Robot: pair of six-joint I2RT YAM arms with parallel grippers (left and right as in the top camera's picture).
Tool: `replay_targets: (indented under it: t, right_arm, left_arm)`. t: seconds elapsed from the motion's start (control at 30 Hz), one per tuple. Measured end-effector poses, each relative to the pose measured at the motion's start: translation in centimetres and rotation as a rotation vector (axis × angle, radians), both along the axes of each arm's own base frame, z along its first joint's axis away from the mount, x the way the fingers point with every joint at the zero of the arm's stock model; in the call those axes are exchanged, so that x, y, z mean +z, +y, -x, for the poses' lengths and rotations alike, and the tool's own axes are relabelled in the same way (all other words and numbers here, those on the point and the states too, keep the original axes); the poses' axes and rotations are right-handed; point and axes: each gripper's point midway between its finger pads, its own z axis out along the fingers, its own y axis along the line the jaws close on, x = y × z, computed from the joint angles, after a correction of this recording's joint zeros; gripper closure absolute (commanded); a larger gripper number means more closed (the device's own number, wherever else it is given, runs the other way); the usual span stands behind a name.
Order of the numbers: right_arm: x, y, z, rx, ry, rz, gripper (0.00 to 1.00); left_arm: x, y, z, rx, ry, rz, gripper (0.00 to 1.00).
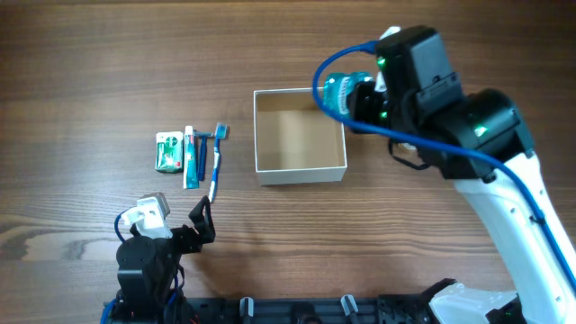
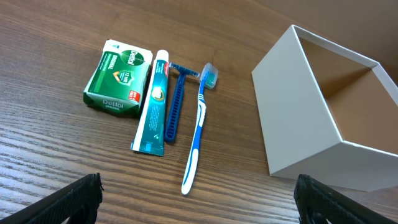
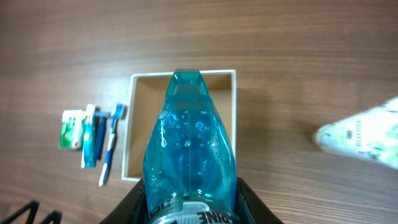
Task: Pack container
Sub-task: 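Carry the mouthwash bottle left and release it inside the box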
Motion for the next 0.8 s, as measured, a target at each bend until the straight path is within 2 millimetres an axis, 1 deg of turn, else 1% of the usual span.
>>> replay_targets:
  t: [0.07,0.1,0.13,0.2,0.23,0.27,0.37,0.4,0.43,0.47,0.53,0.6,0.67,0.7,0.73,0.77,0.8]
  right_arm:
    - [-1.3,0.9,-0.6,0.014,0.028,0.017,0.96]
    - [-2.3,1.2,-1.2,0.015,0.047,0.032,0.95]
    - [-4.3,1.9,-2.3,0.019,0.088,0.061,0.96]
    - [-7.4,2.6,-3.6,0.029,0.149,0.106,0.96]
    - [-8.7,2.8,-3.9,0.032,0.177,0.125,0.96]
    - [-10.6,3.0,-4.3,0.040,0.217,0.153,0.95]
    - [-14.4,3.5,-5.2,0.071,0.282,0.209,0.95]
    - [-15.2,3.7,-5.7,0.078,0.286,0.217,0.95]
    - [-15.4,3.7,-5.8,0.086,0.285,0.222,0.95]
    - [-16.7,3.6,-7.1,0.078,0.283,0.222,0.94]
    - [-17.1,3.1,-8.0,0.076,0.276,0.220,0.89]
    - [-17.4,2.1,-9.1,0.075,0.274,0.206,0.87]
    - [-17.6,1.0,-9.6,0.065,0.281,0.208,0.87]
    - [-17.7,0.7,-9.7,0.063,0.285,0.209,0.78]
    - [-17.9,0.5,-9.8,0.065,0.288,0.210,0.50]
    - [-18.2,0.6,-9.8,0.080,0.294,0.214,0.43]
    - [-18.5,0.8,-9.7,0.097,0.302,0.211,0.41]
  left_arm:
    - [0.0,0.0,0.0,0.000,0.000,0.000,0.00]
    - [0.0,0.0,0.0,0.000,0.000,0.000,0.00]
    - [0.0,0.0,0.0,0.000,0.000,0.000,0.00]
    - [0.0,0.0,0.0,0.000,0.000,0.000,0.00]
    - [0.0,0.0,0.0,0.000,0.000,0.000,0.00]
    - [0.0,0.0,0.0,0.000,0.000,0.000,0.00]
    - [0.0,0.0,0.0,0.000,0.000,0.000,0.00]
    - [0.0,0.0,0.0,0.000,0.000,0.000,0.00]
    - [0.0,0.0,0.0,0.000,0.000,0.000,0.00]
    - [0.0,0.0,0.0,0.000,0.000,0.000,0.00]
    - [0.0,0.0,0.0,0.000,0.000,0.000,0.00]
    - [0.0,0.0,0.0,0.000,0.000,0.000,0.00]
    - [0.0,0.0,0.0,0.000,0.000,0.000,0.00]
    - [0.0,0.0,0.0,0.000,0.000,0.000,0.00]
    - [0.0,0.0,0.0,0.000,0.000,0.000,0.00]
    - [0.0,0.0,0.0,0.000,0.000,0.000,0.00]
    - [0.0,0.0,0.0,0.000,0.000,0.000,0.00]
